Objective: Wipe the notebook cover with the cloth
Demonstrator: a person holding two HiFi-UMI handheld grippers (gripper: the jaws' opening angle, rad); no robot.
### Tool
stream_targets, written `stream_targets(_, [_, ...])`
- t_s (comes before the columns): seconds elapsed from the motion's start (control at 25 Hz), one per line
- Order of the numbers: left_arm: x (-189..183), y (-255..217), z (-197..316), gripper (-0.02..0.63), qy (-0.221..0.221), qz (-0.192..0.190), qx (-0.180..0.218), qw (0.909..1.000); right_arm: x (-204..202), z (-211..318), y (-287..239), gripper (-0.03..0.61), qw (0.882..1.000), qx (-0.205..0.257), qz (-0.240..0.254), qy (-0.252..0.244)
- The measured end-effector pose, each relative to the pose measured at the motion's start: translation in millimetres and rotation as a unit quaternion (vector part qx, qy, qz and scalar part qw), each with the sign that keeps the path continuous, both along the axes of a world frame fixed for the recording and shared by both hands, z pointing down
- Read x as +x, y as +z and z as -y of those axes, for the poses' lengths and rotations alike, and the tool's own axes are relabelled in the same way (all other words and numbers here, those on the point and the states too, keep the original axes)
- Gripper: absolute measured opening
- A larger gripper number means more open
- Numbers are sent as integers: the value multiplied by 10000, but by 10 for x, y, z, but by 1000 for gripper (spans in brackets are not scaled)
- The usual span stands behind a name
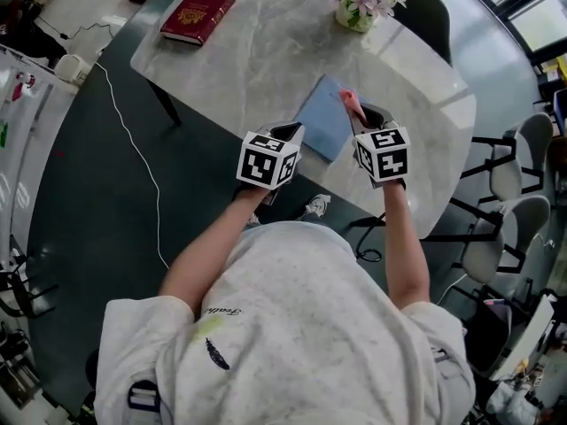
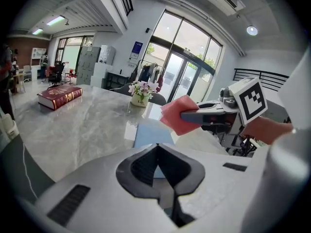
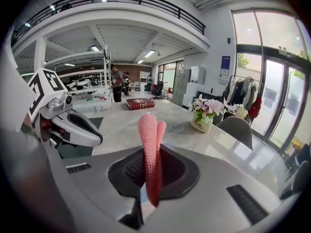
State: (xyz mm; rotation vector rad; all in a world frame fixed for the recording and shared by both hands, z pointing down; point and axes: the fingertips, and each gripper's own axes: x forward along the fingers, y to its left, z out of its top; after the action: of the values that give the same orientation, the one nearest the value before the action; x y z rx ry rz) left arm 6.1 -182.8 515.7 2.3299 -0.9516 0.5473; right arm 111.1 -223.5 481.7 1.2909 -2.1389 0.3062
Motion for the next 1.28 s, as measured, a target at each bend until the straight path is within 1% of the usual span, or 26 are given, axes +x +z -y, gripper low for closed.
stream_targets(0.16, [29,26,84,6,-280,81,-25,9996,22,271,-24,15,9995,79,-7,-295])
stream_targets(0.36, [73,46,150,6,-550,193,-33,9983,77,579,41,15,9985,114,-105,-530])
stream_targets(0.48, [78,61,177,6,-755,235,-34,9969,137,732,190,15,9976,39,-267,-637])
stream_targets(0.68, [20,79,195,6,-1086,309,-79,9936,209,931,465,15,9974,-196,-312,-626])
stream_targets(0.84, [-14,99,185,6,-1303,356,-135,9907,184,990,666,15,9958,-408,-368,-735])
stream_targets(1.0, [-60,98,178,6,-1424,415,-154,9888,97,1006,822,15,9934,-602,-354,-915])
stream_targets(1.16, [-89,111,187,6,-1477,444,-172,9879,43,982,937,15,9915,-794,-301,-981])
stream_targets(1.28, [-85,118,189,6,-1447,440,-179,9883,-5,942,980,15,9903,-847,-311,-1053])
